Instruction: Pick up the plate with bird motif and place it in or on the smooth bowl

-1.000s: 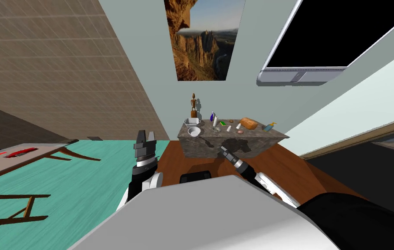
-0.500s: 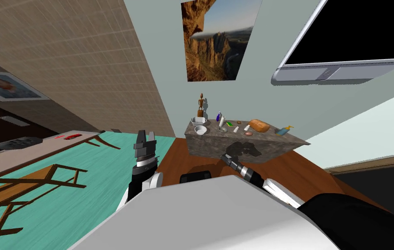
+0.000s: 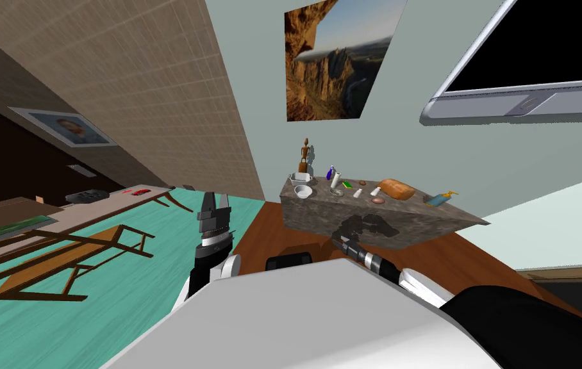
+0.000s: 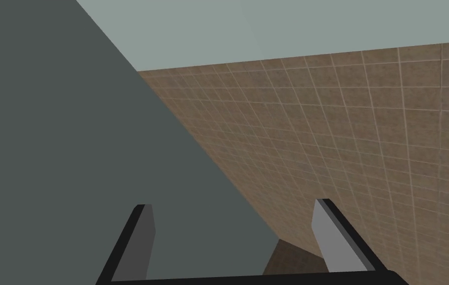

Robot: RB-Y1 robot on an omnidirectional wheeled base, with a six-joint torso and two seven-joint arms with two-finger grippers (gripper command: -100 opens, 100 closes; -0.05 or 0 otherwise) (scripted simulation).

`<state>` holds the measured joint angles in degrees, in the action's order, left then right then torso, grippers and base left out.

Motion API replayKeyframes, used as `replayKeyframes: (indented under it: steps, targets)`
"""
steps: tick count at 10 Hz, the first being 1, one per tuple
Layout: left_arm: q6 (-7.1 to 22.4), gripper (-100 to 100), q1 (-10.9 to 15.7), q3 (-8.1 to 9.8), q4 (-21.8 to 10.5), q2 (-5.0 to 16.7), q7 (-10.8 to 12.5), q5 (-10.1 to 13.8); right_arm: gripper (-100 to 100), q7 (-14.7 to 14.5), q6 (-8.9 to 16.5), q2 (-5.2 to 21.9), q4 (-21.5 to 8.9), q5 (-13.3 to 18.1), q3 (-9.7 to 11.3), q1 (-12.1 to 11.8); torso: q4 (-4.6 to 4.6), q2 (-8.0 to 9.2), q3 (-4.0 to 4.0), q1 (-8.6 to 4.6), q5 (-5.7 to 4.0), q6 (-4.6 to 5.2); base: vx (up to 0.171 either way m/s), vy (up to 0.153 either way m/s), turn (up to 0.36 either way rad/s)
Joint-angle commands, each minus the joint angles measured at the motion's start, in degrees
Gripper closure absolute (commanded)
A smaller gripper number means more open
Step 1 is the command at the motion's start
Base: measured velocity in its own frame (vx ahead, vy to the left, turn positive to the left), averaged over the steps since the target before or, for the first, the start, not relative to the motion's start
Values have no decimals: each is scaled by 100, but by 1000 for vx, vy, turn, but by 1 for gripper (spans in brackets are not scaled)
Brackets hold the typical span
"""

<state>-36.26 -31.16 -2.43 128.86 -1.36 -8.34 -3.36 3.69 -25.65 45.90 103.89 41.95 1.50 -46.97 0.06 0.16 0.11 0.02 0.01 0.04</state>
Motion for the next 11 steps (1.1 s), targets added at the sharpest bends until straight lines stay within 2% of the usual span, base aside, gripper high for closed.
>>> replayKeyframes:
  steps: [1, 2, 4, 5, 6, 7, 9, 10, 11]
  targets:
    - [0, 0, 0, 0, 0, 0, 0, 0, -100, -9, -18, 286, -286, 204, -72, -146, 0, 0, 0, 0, 0, 0, -21, 57, 242]
    - [0, 0, 1, 0, 0, 0, 0, 0, -100, -9, -18, 300, -320, 204, -72, -146, -1, -1, -1, 1, 1, -2, -11, 46, 100]
    - [0, 0, 0, 0, 0, 0, 0, 0, -100, -30, 70, 723, -811, 543, -87, -313, -2, -7, -4, -1, 1, -4, -9, 71, 275]
    - [0, 0, 0, -1, 0, 0, 0, 0, -100, -30, 70, 759, -811, 572, -87, -313, -2, -9, -5, 7, 2, -4, 3, 60, 117]
    - [0, 0, -1, 0, 0, 0, 0, 0, -100, -44, 116, 958, -1062, 735, -96, -382, -2, -10, -6, 4, 1, 2, 10, 58, 176]
    - [0, 0, 0, 0, 0, 0, 0, 0, -100, -44, 116, 977, -1062, 735, -96, -382, -3, -13, -7, 1, 1, -2, 18, 32, 114]
    - [0, 0, 0, 0, 0, 0, 0, 0, -100, -75, 212, 1317, -1506, 1019, -119, -493, -4, -18, -10, -8, -1, -3, 31, 45, 274]
    - [0, 0, 0, 0, 0, 0, 0, 0, -100, -75, 212, 1386, -1567, 1019, -119, -493, -5, -25, -14, -3, 0, -4, 46, 34, 106]
    - [0, 0, -1, 1, 0, 1, 0, 0, -100, -93, 262, 1577, -1818, 1142, -132, -536, -6, -26, -15, -6, 0, 3, 48, 23, 189]
